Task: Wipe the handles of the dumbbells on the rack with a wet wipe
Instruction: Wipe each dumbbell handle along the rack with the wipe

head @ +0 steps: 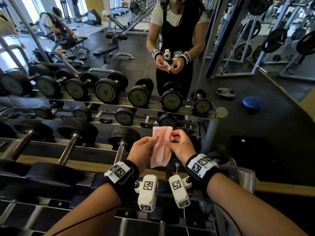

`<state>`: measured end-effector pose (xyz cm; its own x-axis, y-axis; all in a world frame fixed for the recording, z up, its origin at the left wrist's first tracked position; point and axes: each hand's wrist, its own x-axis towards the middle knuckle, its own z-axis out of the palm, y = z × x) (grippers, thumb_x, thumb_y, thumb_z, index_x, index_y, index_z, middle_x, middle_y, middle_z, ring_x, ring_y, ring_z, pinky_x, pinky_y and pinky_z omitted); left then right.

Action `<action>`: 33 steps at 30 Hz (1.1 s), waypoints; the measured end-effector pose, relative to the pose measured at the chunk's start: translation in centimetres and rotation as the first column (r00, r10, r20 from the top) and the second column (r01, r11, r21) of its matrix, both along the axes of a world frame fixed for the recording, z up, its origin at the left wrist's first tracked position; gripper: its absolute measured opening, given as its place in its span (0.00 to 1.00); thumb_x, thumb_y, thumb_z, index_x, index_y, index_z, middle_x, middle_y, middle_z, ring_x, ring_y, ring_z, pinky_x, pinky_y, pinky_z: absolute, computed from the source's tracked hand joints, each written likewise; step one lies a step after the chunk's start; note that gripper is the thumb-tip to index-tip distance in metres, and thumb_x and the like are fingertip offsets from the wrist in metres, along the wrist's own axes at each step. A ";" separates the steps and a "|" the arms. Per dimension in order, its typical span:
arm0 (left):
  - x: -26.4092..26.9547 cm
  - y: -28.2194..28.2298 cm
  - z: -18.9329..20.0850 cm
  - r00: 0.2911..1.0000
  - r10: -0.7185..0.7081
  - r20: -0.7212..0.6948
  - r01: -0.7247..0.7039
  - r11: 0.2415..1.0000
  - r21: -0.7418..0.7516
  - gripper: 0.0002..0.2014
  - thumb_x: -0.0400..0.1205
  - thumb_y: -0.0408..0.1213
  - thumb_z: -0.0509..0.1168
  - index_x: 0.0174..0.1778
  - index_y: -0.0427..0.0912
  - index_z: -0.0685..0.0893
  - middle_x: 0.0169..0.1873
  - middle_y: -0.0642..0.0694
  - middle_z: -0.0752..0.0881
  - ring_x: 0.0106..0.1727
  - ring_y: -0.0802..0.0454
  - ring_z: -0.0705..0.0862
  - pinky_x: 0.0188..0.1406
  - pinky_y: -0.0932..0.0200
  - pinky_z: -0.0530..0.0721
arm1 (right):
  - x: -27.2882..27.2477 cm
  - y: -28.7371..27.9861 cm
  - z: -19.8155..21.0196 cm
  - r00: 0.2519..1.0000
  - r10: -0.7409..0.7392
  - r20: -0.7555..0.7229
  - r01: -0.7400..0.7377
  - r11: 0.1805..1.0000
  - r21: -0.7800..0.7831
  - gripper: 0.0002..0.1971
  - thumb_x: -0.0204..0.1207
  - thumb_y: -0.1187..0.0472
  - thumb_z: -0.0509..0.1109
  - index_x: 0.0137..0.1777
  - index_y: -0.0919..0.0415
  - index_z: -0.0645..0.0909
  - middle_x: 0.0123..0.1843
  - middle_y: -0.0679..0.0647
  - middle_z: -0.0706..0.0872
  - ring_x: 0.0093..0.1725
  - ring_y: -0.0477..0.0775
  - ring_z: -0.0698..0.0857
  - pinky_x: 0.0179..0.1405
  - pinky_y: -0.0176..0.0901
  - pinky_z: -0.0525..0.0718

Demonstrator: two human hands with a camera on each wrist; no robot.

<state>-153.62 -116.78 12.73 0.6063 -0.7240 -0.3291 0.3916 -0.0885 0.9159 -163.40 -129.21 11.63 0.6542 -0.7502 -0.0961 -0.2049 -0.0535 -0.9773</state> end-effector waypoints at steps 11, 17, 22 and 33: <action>1.5 1.4 0.4 0.961 0.098 0.260 -0.123 0.989 0.083 0.11 0.86 0.41 0.65 0.48 0.37 0.87 0.49 0.36 0.89 0.54 0.34 0.88 0.56 0.34 0.88 | -1.2 -0.8 0.9 0.997 -0.048 0.067 0.038 0.990 0.138 0.21 0.69 0.70 0.79 0.56 0.51 0.78 0.55 0.62 0.88 0.57 0.61 0.87 0.60 0.60 0.86; 1.8 1.7 0.0 0.957 0.141 0.255 -0.161 0.985 0.062 0.08 0.86 0.40 0.65 0.50 0.40 0.87 0.48 0.39 0.90 0.54 0.38 0.90 0.52 0.39 0.91 | -1.8 -1.1 0.8 0.996 -0.038 0.080 0.006 0.929 0.371 0.26 0.68 0.68 0.82 0.66 0.60 0.81 0.58 0.61 0.90 0.57 0.62 0.89 0.63 0.65 0.85; 2.2 1.6 0.2 0.968 0.209 0.136 -0.221 0.972 0.075 0.10 0.89 0.39 0.58 0.45 0.40 0.80 0.47 0.37 0.81 0.51 0.39 0.82 0.61 0.32 0.83 | -2.2 -1.6 1.2 0.992 -0.122 0.035 0.092 0.885 0.456 0.15 0.72 0.69 0.78 0.58 0.64 0.85 0.49 0.64 0.92 0.49 0.64 0.91 0.54 0.63 0.89; 3.0 0.8 1.4 0.858 0.051 0.511 -0.201 0.949 0.244 0.08 0.87 0.40 0.63 0.52 0.38 0.83 0.47 0.39 0.88 0.53 0.41 0.87 0.58 0.45 0.84 | -1.2 -2.3 1.8 0.978 -0.179 -0.105 0.187 0.980 0.067 0.09 0.71 0.61 0.79 0.49 0.55 0.85 0.48 0.56 0.91 0.50 0.57 0.90 0.57 0.59 0.88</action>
<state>-150.63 -115.96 14.15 0.8215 -0.5532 -0.1384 -0.0787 -0.3504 0.9333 -164.60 -131.49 13.40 0.4911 -0.8443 -0.2145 -0.2990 0.0679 -0.9518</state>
